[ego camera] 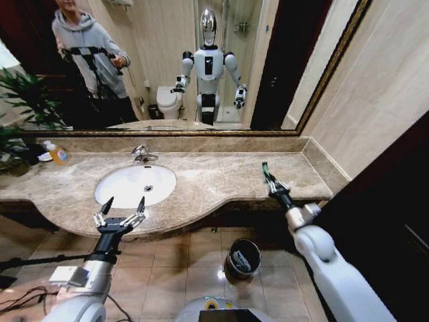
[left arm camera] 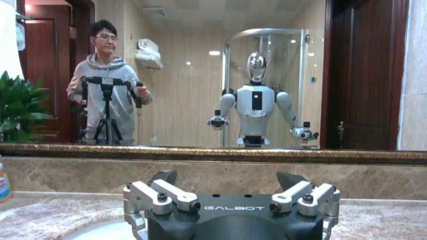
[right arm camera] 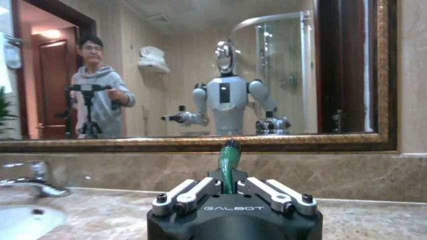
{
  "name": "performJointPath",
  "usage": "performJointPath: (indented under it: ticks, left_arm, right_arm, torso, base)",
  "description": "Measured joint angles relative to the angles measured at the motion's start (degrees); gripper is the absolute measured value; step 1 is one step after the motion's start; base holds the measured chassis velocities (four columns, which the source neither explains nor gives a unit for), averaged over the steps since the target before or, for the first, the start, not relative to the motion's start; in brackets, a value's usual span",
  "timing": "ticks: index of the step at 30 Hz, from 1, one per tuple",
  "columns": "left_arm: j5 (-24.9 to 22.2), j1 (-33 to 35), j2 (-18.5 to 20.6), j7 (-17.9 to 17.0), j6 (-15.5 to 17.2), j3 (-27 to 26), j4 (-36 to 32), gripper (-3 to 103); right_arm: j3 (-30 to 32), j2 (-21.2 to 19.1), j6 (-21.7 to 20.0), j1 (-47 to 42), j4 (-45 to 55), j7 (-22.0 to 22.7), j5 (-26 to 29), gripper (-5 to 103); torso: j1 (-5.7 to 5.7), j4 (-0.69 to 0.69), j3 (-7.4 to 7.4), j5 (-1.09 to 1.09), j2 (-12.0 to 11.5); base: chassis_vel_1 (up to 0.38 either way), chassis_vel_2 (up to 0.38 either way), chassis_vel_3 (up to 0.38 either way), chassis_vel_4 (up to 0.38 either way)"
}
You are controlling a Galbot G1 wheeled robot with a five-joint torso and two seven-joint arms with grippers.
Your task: Pick up the trash from the sink and place it in the trash bin.
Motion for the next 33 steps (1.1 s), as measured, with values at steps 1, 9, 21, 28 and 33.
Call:
performJointPath:
  ticks: [1, 9, 21, 28, 33]
  left_arm:
    - [0.0, 0.0, 0.0, 0.0, 0.0, 0.0, 0.0, 100]
    - [0.0, 0.0, 0.0, -0.01, 0.0, 0.0, 0.0, 100]
    - [0.0, 0.0, 0.0, -0.01, 0.0, 0.0, 0.0, 100]
    - [0.0, 0.0, 0.0, -0.01, 0.0, 0.0, 0.0, 100]
    - [0.0, 0.0, 0.0, -0.01, 0.0, 0.0, -0.01, 100]
  right_arm:
    - [0.0, 0.0, 0.0, 0.0, 0.0, 0.0, 0.0, 8]
    - [2.66, 5.19, 5.78, -14.16, 2.98, -1.94, -6.58, 8]
    - [-0.69, 12.39, 13.46, -20.69, -7.27, -5.4, -15.79, 7]
    - [-2.38, 12.74, 15.57, -17.41, -21.25, -6.39, -18.09, 7]
    - [-3.94, 13.59, 16.96, -11.44, -33.99, -7.57, -20.72, 7]
  torso:
    - [0.0, 0.0, 0.0, 0.0, 0.0]
    - [0.01, -0.01, 0.0, -0.02, 0.0]
    - [0.01, 0.0, 0.01, -0.01, 0.0]
    - [0.01, -0.01, 0.01, -0.02, -0.01]
    - [0.01, 0.0, 0.01, -0.01, -0.01]
  base:
    - [0.0, 0.0, 0.0, 0.0]
    - [0.0, 0.0, 0.0, 0.0]
    - [0.0, 0.0, 0.0, 0.0]
    - [0.0, 0.0, 0.0, 0.0]
    - [0.0, 0.0, 0.0, 0.0]
